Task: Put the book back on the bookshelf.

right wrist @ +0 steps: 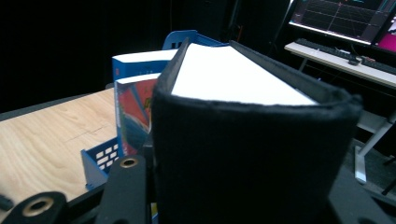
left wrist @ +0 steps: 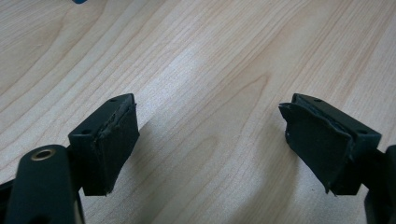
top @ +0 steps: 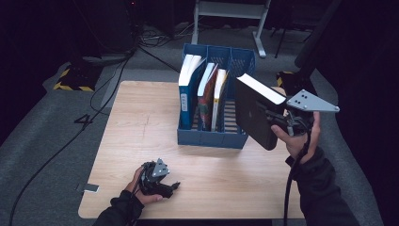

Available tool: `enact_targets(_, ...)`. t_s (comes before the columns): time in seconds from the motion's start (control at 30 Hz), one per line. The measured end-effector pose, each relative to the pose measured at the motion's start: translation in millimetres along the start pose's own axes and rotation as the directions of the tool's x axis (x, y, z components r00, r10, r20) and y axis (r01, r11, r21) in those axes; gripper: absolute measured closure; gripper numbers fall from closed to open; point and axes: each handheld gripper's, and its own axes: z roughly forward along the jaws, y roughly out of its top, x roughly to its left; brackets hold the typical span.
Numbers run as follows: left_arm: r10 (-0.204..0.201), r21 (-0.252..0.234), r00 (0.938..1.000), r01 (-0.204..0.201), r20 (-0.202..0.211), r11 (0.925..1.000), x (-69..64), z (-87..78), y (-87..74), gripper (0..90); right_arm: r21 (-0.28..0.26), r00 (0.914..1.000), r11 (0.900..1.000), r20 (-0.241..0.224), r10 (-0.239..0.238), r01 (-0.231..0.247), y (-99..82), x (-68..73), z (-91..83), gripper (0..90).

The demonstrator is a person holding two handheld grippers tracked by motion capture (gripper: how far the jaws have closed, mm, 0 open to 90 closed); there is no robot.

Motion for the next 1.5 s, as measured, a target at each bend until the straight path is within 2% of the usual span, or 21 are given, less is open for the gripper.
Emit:
enact_targets(0.27,-0.001,0.000,1.0000,0.001,0.000,1.0000,0.0,0.0,0.0,17.7,-0.006,0.9985,0.9994,0.042,0.034,-0.034,0.8,-4.8,20.8,53.6)
enact_targets(0.4,0.000,-0.001,1.0000,0.000,0.000,1.0000,0.0,0.0,0.0,17.7,0.000,0.9978,0.9989,0.046,0.047,-0.047,1.8,-5.1,29.0,53.6)
enact_targets(0.83,0.006,0.000,1.0000,-0.006,0.001,1.0000,-0.1,-0.1,0.0,17.8,0.006,0.9912,0.9959,0.098,0.089,-0.090,-3.6,-11.6,46.3,53.6)
enact_targets(0.97,0.008,-0.001,1.0000,-0.008,0.003,1.0000,-0.2,0.0,0.0,17.8,-0.001,0.9871,0.9933,0.111,0.115,-0.115,-4.8,-17.1,53.3,53.6)
enact_targets(1.07,0.011,0.000,0.9999,-0.011,0.006,0.9999,-0.2,-0.1,0.0,17.8,-0.016,0.9810,0.9899,0.133,0.142,-0.141,-4.1,-20.2,61.1,53.6)
enact_targets(1.17,0.015,-0.001,0.9998,-0.015,0.009,0.9999,-0.5,-0.1,0.0,17.8,-0.023,0.9779,0.9894,0.150,0.145,-0.143,-3.1,-21.9,69.8,53.6)
enact_targets(1.33,0.017,-0.002,0.9998,-0.017,0.011,0.9998,-0.7,-0.1,-0.2,17.8,-0.031,0.9683,0.9814,0.160,0.192,-0.190,-3.0,-26.3,85.1,53.6)
enact_targets(1.5,0.019,-0.002,0.9997,-0.019,0.014,0.9998,-1.0,-0.2,-0.3,17.8,-0.028,0.9615,0.9777,0.177,0.210,-0.208,-4.8,-27.0,100.0,53.6)
